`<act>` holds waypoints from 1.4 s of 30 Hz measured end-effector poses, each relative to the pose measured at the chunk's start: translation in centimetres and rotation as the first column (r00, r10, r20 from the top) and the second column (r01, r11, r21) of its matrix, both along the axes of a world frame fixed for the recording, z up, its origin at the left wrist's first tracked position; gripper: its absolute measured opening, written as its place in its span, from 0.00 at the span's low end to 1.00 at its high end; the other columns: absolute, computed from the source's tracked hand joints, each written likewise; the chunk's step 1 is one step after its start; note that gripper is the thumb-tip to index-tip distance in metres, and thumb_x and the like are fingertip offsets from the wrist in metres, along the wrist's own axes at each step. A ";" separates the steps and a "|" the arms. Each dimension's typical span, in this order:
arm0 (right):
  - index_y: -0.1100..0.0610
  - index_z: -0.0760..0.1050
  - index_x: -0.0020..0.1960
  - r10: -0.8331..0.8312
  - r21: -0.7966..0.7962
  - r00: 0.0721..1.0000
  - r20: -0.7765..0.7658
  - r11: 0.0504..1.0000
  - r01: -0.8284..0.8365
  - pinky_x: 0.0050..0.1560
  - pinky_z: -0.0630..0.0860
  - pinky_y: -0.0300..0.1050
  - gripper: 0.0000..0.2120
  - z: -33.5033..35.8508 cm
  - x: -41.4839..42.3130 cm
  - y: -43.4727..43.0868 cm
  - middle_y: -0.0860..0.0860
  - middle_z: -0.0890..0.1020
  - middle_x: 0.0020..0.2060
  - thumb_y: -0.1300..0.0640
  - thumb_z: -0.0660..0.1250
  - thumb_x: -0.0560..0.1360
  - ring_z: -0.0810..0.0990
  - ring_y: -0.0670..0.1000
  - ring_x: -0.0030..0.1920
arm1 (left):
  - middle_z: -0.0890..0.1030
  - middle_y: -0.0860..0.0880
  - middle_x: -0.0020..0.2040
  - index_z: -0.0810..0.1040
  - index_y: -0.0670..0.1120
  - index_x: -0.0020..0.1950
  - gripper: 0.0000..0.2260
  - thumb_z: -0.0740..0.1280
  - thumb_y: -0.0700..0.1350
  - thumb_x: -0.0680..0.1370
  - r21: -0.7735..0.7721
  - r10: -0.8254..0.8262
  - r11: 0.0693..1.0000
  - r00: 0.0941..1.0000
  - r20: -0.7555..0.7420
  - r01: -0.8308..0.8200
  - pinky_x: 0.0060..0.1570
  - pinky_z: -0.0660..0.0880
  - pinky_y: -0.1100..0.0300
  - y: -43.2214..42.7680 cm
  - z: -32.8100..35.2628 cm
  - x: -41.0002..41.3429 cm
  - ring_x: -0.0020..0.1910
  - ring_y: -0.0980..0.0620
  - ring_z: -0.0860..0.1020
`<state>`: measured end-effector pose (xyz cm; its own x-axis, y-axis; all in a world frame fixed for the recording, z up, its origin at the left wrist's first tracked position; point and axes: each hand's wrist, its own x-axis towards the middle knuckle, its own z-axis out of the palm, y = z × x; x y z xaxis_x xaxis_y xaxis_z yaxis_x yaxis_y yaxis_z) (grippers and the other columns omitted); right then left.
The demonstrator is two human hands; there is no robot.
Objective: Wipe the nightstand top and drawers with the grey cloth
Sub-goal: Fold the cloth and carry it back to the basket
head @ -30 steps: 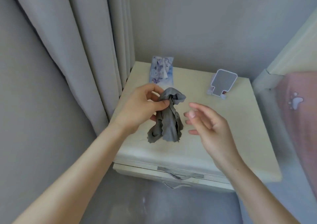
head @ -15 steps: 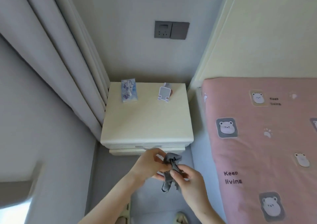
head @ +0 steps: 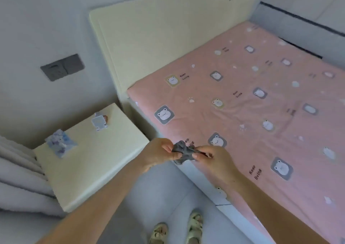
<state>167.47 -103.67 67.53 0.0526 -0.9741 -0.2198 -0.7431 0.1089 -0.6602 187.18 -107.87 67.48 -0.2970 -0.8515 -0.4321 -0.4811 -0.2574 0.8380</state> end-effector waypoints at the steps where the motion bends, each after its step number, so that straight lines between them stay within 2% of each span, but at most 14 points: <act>1: 0.55 0.82 0.46 -0.063 -0.012 0.998 -0.011 0.998 0.063 0.40 0.71 0.48 0.09 0.9 -1.5 1.5 0.54 0.82 0.35 0.50 0.67 0.73 0.79 0.54 0.38 | 0.79 0.50 0.37 0.74 0.46 0.34 0.10 0.75 0.46 0.68 -0.033 -0.060 0.998 0.998 0.002 0.060 0.34 0.69 0.69 0.0 0.6 -1.9 0.36 0.54 0.76; 5: 0.50 0.82 0.39 -0.378 -0.036 0.924 0.061 0.924 0.381 0.38 0.71 0.45 0.06 4.9 -8.9 9.3 0.48 0.83 0.33 0.50 0.69 0.72 0.77 0.48 0.34 | 0.78 0.53 0.38 0.73 0.49 0.30 0.13 0.77 0.52 0.60 -0.159 -0.315 0.939 0.948 -0.052 0.303 0.46 0.69 0.65 2.3 3.9 -11.6 0.41 0.53 0.76; 8: 0.52 0.78 0.31 -0.606 -0.013 0.778 0.164 0.788 0.616 0.33 0.67 0.42 0.10 7.5 -14.8 17.8 0.48 0.76 0.24 0.55 0.70 0.71 0.72 0.47 0.27 | 0.80 0.54 0.39 0.72 0.45 0.30 0.12 0.75 0.38 0.65 -0.178 -0.520 0.851 0.841 -0.152 0.494 0.45 0.71 0.59 7.0 6.3 -20.7 0.41 0.53 0.76; 10: 0.54 0.77 0.30 -0.743 -0.004 0.637 0.205 0.651 0.759 0.32 0.67 0.40 0.12 8.5 -18.6 24.8 0.50 0.74 0.24 0.57 0.69 0.72 0.70 0.48 0.27 | 0.73 0.51 0.31 0.66 0.43 0.30 0.16 0.73 0.35 0.68 -0.228 -0.653 0.756 0.732 -0.194 0.613 0.36 0.66 0.59 11.7 7.6 -27.1 0.34 0.53 0.70; 13: 0.62 0.71 0.30 -0.883 -0.043 0.424 0.202 0.424 0.904 0.31 0.60 0.41 0.16 9.1 -23.6 36.4 0.53 0.66 0.27 0.58 0.65 0.75 0.62 0.49 0.31 | 0.64 0.49 0.31 0.63 0.44 0.33 0.17 0.73 0.39 0.68 -0.319 -0.815 0.579 0.542 -0.205 0.751 0.29 0.59 0.63 21.0 9.0 -36.3 0.31 0.54 0.62; 17: 0.56 0.72 0.31 -0.974 -0.084 0.145 0.171 0.133 0.988 0.30 0.65 0.36 0.16 9.5 -28.7 51.7 0.45 0.71 0.23 0.55 0.62 0.78 0.67 0.43 0.26 | 0.73 0.48 0.35 0.69 0.46 0.42 0.15 0.74 0.36 0.66 -0.228 -0.928 0.341 0.288 -0.236 0.912 0.38 0.68 0.61 34.8 9.4 -46.3 0.34 0.52 0.70; 21: 0.55 0.67 0.30 -0.988 -0.159 -0.053 0.145 -0.076 0.984 0.35 0.66 0.44 0.19 9.8 -33.1 63.6 0.48 0.72 0.24 0.50 0.59 0.79 0.68 0.51 0.30 | 0.79 0.51 0.40 0.78 0.52 0.45 0.17 0.76 0.37 0.62 -0.208 -0.976 0.078 0.032 -0.217 0.975 0.45 0.71 0.61 46.7 9.8 -53.9 0.41 0.53 0.75; 25: 0.54 0.61 0.29 -0.987 -0.194 -0.135 0.085 -0.149 0.970 0.35 0.62 0.46 0.22 10.3 -36.4 72.1 0.47 0.65 0.24 0.49 0.58 0.79 0.65 0.52 0.31 | 0.76 0.60 0.27 0.77 0.48 0.38 0.09 0.72 0.35 0.68 -0.173 -0.968 -0.063 -0.102 -0.227 0.983 0.26 0.66 0.75 56.0 10.7 -59.0 0.28 0.65 0.72; 27: 0.53 0.66 0.30 -0.978 -0.171 -0.186 0.089 -0.199 0.965 0.37 0.65 0.47 0.19 10.2 -38.0 75.7 0.46 0.69 0.25 0.47 0.60 0.78 0.68 0.51 0.32 | 0.78 0.58 0.31 0.78 0.47 0.40 0.07 0.73 0.37 0.68 -0.177 -0.963 -0.093 -0.134 -0.236 0.980 0.31 0.69 0.75 59.6 10.8 -61.5 0.32 0.64 0.74; 30: 0.51 0.73 0.46 -0.965 -0.148 -0.260 0.031 -0.262 0.954 0.42 0.73 0.47 0.13 9.9 -40.8 80.2 0.45 0.77 0.33 0.41 0.62 0.75 0.77 0.50 0.38 | 0.79 0.52 0.37 0.78 0.41 0.43 0.05 0.72 0.39 0.70 -0.188 -0.954 -0.120 -0.165 -0.250 0.975 0.41 0.71 0.71 64.1 11.1 -65.3 0.36 0.61 0.76; 33: 0.50 0.73 0.60 -0.948 -0.292 -0.308 -0.083 -0.272 0.917 0.53 0.75 0.49 0.18 9.3 -43.9 83.6 0.48 0.80 0.47 0.40 0.59 0.76 0.78 0.50 0.51 | 0.79 0.52 0.38 0.79 0.40 0.45 0.11 0.74 0.45 0.68 -0.344 -0.957 -0.171 -0.239 -0.164 0.923 0.42 0.70 0.66 68.6 11.4 -69.6 0.37 0.60 0.75; 37: 0.52 0.76 0.56 -0.906 -0.144 -0.285 0.312 -0.342 0.929 0.53 0.73 0.41 0.12 8.0 -49.3 85.7 0.46 0.81 0.48 0.48 0.61 0.78 0.78 0.46 0.51 | 0.75 0.48 0.36 0.75 0.42 0.38 0.18 0.75 0.55 0.65 -0.591 -0.959 -0.269 -0.271 0.088 0.761 0.38 0.68 0.57 74.9 11.1 -76.8 0.35 0.52 0.72; 40: 0.54 0.75 0.58 -0.773 -0.005 -0.298 0.560 -0.363 0.932 0.47 0.73 0.30 0.10 6.7 -55.1 87.5 0.47 0.82 0.51 0.54 0.64 0.78 0.79 0.42 0.52 | 0.61 0.52 0.28 0.62 0.45 0.31 0.23 0.75 0.54 0.65 -0.648 -0.948 -0.299 -0.296 0.118 0.700 0.31 0.55 0.57 78.9 11.2 -83.6 0.29 0.53 0.59; 42: 0.53 0.75 0.59 -0.721 0.044 -0.305 0.622 -0.356 0.933 0.49 0.74 0.30 0.12 5.9 -59.5 88.7 0.48 0.82 0.53 0.55 0.67 0.76 0.79 0.42 0.54 | 0.57 0.52 0.29 0.58 0.47 0.30 0.25 0.75 0.55 0.65 -0.664 -0.935 -0.336 -0.320 0.152 0.668 0.31 0.52 0.58 81.2 11.4 -88.8 0.30 0.54 0.57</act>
